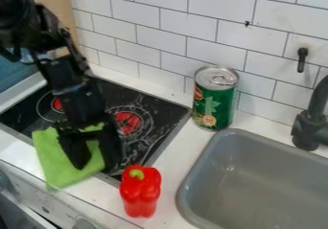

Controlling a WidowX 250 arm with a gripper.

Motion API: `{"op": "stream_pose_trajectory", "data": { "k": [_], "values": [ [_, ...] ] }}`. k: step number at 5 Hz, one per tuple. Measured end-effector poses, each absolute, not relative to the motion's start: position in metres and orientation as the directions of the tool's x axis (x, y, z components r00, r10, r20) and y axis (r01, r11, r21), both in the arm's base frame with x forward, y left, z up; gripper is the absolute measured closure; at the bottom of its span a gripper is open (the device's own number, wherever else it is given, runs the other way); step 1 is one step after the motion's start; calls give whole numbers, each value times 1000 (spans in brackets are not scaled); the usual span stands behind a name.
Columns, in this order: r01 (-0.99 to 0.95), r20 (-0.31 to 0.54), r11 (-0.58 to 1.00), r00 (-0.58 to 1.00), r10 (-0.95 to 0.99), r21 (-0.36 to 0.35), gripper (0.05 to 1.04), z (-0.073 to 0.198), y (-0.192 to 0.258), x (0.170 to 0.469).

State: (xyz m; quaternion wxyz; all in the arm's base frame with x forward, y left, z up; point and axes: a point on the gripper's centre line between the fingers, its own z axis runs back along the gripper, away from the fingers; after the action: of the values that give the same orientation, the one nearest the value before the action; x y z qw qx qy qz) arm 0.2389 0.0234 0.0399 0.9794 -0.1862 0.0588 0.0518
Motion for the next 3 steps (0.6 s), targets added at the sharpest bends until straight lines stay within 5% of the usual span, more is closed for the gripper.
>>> {"op": "stream_pose_trajectory", "data": {
  "k": [2,3],
  "values": [
    [-120,-97,940,991,94,-320,83,54,23,236],
    [-193,-1,953,980,198,-232,83,85,62,244]
  ]
}}
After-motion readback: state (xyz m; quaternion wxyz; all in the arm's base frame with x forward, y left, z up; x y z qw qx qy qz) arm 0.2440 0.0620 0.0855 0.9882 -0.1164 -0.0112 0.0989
